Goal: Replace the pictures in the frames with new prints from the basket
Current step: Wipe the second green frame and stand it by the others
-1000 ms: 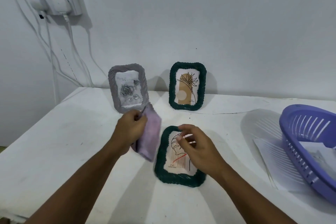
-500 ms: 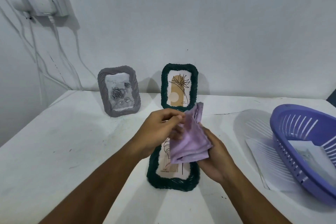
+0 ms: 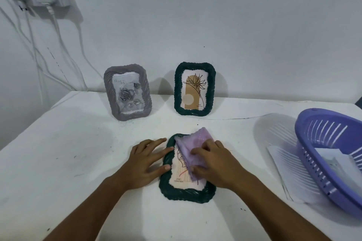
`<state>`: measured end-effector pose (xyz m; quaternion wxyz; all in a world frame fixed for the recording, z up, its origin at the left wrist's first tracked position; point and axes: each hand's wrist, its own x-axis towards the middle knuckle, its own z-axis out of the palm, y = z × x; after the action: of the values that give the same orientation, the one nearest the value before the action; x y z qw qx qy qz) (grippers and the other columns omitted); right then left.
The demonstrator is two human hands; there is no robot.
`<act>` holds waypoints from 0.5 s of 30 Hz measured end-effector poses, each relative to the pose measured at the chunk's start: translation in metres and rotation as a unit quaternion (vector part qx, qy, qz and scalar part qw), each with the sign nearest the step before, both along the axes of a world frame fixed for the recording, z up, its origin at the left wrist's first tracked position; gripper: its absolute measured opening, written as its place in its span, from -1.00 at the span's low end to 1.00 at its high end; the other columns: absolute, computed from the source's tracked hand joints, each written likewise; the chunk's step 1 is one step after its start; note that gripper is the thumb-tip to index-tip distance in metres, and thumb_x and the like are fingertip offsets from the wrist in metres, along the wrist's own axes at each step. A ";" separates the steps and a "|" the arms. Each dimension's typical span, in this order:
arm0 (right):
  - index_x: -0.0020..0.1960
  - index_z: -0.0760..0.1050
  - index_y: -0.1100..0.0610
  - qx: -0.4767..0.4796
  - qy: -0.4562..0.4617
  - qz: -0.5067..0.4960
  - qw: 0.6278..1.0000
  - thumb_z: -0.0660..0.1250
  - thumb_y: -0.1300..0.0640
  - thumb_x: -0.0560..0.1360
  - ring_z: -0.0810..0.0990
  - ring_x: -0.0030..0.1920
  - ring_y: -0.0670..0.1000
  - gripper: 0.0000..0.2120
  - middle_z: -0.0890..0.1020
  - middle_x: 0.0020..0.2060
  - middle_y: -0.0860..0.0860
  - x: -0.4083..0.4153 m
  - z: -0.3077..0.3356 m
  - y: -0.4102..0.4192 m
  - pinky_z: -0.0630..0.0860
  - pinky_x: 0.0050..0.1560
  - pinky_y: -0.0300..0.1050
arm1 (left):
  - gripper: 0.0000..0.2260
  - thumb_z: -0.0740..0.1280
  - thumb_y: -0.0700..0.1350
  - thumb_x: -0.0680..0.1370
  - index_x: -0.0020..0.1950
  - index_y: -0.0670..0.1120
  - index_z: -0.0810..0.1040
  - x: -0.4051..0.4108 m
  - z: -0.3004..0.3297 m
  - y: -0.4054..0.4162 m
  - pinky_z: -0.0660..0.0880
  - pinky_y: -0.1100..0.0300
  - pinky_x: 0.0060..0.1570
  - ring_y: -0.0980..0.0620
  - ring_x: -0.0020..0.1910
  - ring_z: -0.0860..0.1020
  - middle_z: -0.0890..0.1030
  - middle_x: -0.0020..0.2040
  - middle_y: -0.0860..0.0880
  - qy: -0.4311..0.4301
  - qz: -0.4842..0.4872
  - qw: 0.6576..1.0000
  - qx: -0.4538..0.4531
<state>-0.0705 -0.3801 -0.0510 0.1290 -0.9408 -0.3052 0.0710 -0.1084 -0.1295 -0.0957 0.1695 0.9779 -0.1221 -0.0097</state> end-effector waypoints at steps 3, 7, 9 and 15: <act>0.36 0.30 -0.06 -0.024 -0.067 0.012 0.997 0.16 -0.17 0.53 0.34 0.16 0.04 -0.57 0.39 0.21 0.03 0.001 -0.004 0.004 0.40 0.10 -0.08 | -0.38 -0.11 0.47 0.45 0.46 0.29 0.15 0.004 0.000 0.000 -0.07 0.12 0.39 0.13 0.44 0.02 0.00 0.49 0.32 -0.004 -0.023 1.000 0.021; 0.38 0.31 -0.06 -0.023 -0.073 0.030 0.997 0.13 -0.12 0.58 0.39 0.16 0.05 -0.61 0.41 0.22 0.04 0.010 -0.007 0.004 0.40 0.12 -0.11 | -0.36 -0.10 0.48 0.44 0.46 0.26 0.14 0.009 0.002 -0.001 -0.10 0.18 0.32 0.16 0.41 0.02 0.01 0.44 0.38 -0.004 -0.039 0.999 0.020; 0.39 0.29 -0.03 -0.020 -0.080 0.022 0.996 0.13 -0.13 0.58 0.40 0.17 0.05 -0.58 0.40 0.24 0.05 0.013 -0.010 0.007 0.39 0.14 -0.11 | -0.35 -0.10 0.47 0.44 0.47 0.24 0.15 0.009 -0.001 0.000 -0.09 0.18 0.32 0.15 0.41 0.03 0.02 0.44 0.37 -0.016 -0.040 0.999 0.025; 0.34 0.41 -0.02 0.009 -0.096 -0.009 0.995 0.29 -0.07 0.52 0.42 0.20 0.08 -0.59 0.43 0.23 0.06 0.017 -0.018 0.021 0.39 0.20 -0.08 | -0.35 -0.09 0.47 0.45 0.47 0.24 0.18 0.011 -0.007 0.002 -0.06 0.16 0.33 0.16 0.40 0.08 0.07 0.47 0.33 -0.038 -0.039 0.998 0.027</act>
<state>-0.0534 -0.3591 -0.0694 0.1087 -0.9449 -0.3079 -0.0234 -0.0975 -0.1278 -0.1030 0.1380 0.9763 -0.1660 0.0179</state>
